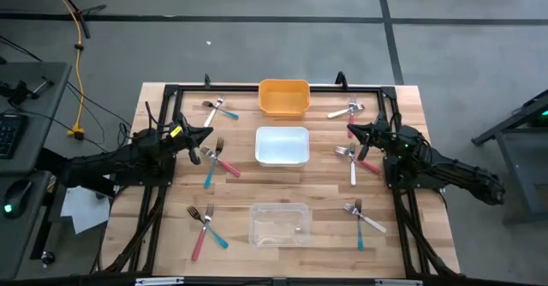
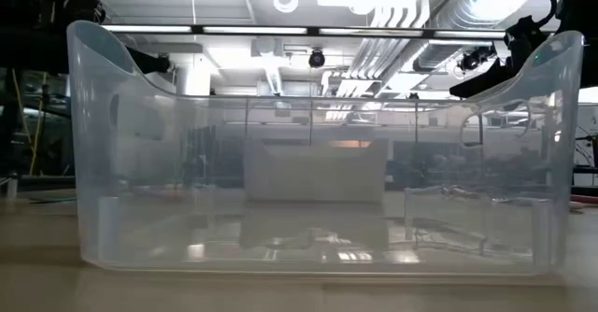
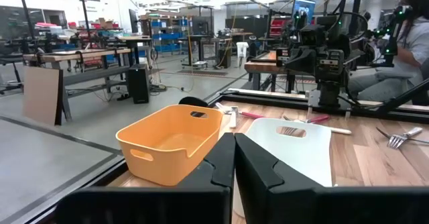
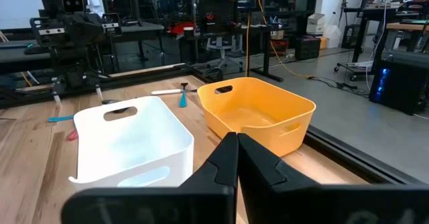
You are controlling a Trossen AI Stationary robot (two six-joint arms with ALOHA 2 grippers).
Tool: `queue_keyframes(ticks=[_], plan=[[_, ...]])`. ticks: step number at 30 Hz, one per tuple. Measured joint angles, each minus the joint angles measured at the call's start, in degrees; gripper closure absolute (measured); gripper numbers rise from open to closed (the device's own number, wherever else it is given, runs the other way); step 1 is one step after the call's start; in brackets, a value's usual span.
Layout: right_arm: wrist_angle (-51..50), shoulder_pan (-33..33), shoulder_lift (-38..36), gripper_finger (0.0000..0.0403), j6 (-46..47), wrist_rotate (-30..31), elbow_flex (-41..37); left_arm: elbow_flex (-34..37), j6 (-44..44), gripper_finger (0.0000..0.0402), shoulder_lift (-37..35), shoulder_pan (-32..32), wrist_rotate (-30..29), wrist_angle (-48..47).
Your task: Sort silverware by color (type)
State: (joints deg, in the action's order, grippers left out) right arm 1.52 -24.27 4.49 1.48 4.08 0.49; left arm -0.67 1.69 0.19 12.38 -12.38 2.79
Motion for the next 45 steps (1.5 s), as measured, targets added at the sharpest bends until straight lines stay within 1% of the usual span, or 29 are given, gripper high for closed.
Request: queue_keyframes(ticks=[14, 18, 26, 28, 31, 34, 36, 40, 45], plan=[[0.0, 0.0, -0.02, 0.0402, -0.16, 0.01, -0.01, -0.01, 0.02, 0.0398, 0.01, 0.01, -0.01, 0.01], [0.07, -0.26, -0.02, 0.0402, -4.74, 0.46, 0.0, -0.01, 0.01, 0.0398, 0.01, 0.0, -0.02, 0.01], [0.11, -0.26, -0.01, 0.0402, -4.61, 0.44, -0.02, -0.01, 0.01, 0.0398, 0.01, 0.0, -0.01, 0.02], [1.67, -0.26, 0.0, 0.0402, -3.1, 0.45, 0.0, -0.02, 0.02, 0.0398, 0.02, 0.0, 0.0, 0.0], [7.34, -0.13, -0.02, 0.0402, -0.03, 0.25, -0.01, 0.0, 0.01, 0.0398, 0.02, 0.0, -0.01, 0.01], [11.96, 0.0, 0.02, 0.0402, 0.11, -0.23, -0.02, 0.0, 0.01, 0.0398, 0.02, 0.0, -0.01, 0.02], [12.81, 0.0, 0.02, 0.0402, 0.15, -0.24, 0.1, 0.0, 0.0, 0.0398, 0.0, 0.0, -0.02, 0.02], [4.04, 0.0, 1.62, 0.0402, 5.37, -0.16, 3.02, 0.0, 0.02, 0.0398, 0.0, 0.0, -0.02, 0.01], [-8.81, 0.04, 7.42, 0.0388, 8.75, 2.24, 8.34, 0.0, 0.02, 0.0398, 0.02, 0.0, -0.01, 0.02]])
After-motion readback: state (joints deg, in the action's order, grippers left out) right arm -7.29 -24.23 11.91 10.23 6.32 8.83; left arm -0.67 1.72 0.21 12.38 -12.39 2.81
